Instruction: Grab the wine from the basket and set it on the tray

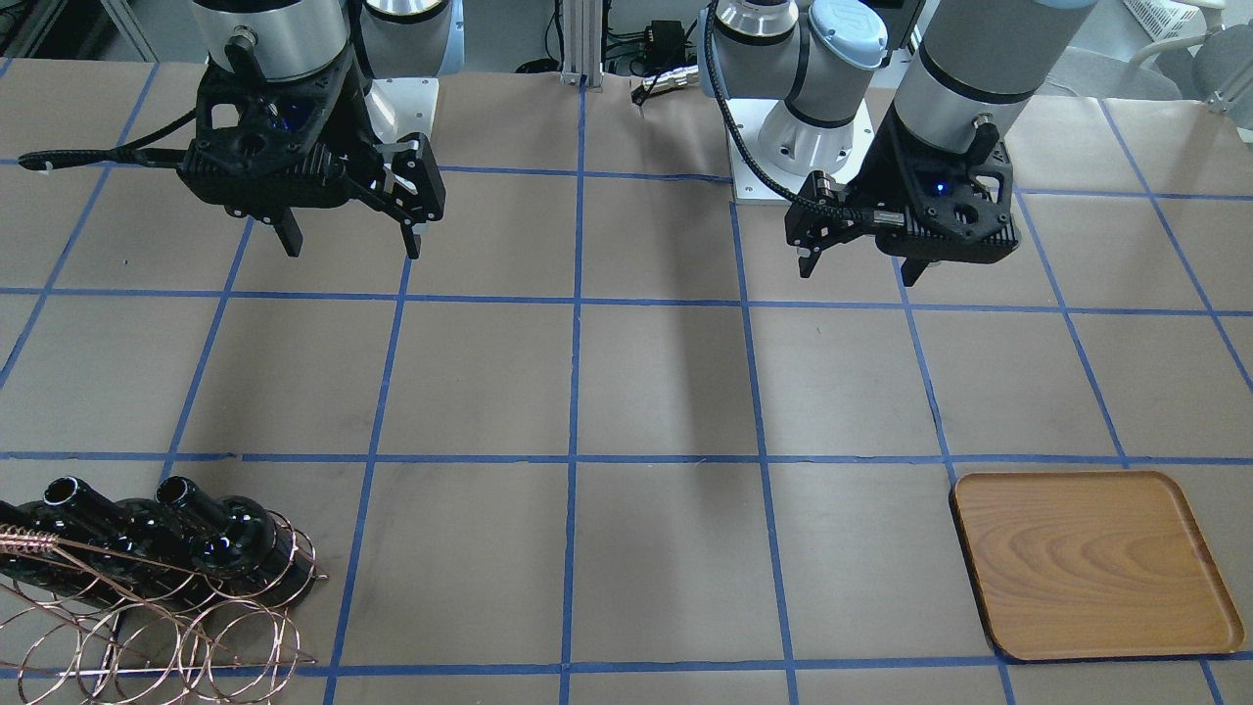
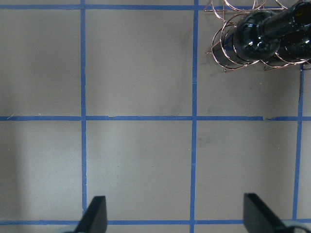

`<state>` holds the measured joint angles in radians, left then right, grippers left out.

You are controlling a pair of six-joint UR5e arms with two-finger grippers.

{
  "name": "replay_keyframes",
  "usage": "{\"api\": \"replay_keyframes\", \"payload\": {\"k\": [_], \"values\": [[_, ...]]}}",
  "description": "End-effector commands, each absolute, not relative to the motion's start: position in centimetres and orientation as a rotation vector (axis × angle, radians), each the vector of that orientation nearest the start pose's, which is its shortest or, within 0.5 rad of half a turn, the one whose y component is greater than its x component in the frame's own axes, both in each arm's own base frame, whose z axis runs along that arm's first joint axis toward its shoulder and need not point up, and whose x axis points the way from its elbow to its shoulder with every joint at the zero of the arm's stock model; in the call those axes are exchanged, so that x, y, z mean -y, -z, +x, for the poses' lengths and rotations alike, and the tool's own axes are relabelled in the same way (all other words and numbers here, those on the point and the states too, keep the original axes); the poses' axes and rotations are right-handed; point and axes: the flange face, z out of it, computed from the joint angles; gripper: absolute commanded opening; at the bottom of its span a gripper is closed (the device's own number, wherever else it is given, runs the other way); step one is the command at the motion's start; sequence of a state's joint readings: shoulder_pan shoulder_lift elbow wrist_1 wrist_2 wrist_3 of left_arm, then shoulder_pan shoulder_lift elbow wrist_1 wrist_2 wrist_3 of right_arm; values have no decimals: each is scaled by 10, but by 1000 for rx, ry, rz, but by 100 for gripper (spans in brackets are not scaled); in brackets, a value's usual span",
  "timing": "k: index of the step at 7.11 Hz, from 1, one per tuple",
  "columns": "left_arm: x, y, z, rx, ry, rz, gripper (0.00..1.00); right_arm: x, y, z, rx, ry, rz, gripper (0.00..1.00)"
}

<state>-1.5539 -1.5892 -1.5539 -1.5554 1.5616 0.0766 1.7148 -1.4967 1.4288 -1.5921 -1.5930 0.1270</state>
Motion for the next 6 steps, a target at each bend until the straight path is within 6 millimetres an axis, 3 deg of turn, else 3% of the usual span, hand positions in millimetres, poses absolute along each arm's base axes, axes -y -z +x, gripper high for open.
{"api": "replay_keyframes", "payload": {"k": [1,3,5,6], "values": [[503,-489,-126,-3149,22,94,100,523,-516,190,-3147,150,23,100],[503,-489,-127,-3149,22,97,100,560,-505,106,-3112,129,232,100],[504,-488,-127,-3150,23,97,100,602,-487,34,-3142,145,121,100],[504,-489,-126,-3148,32,97,100,617,-477,14,-3154,187,30,100]]}}
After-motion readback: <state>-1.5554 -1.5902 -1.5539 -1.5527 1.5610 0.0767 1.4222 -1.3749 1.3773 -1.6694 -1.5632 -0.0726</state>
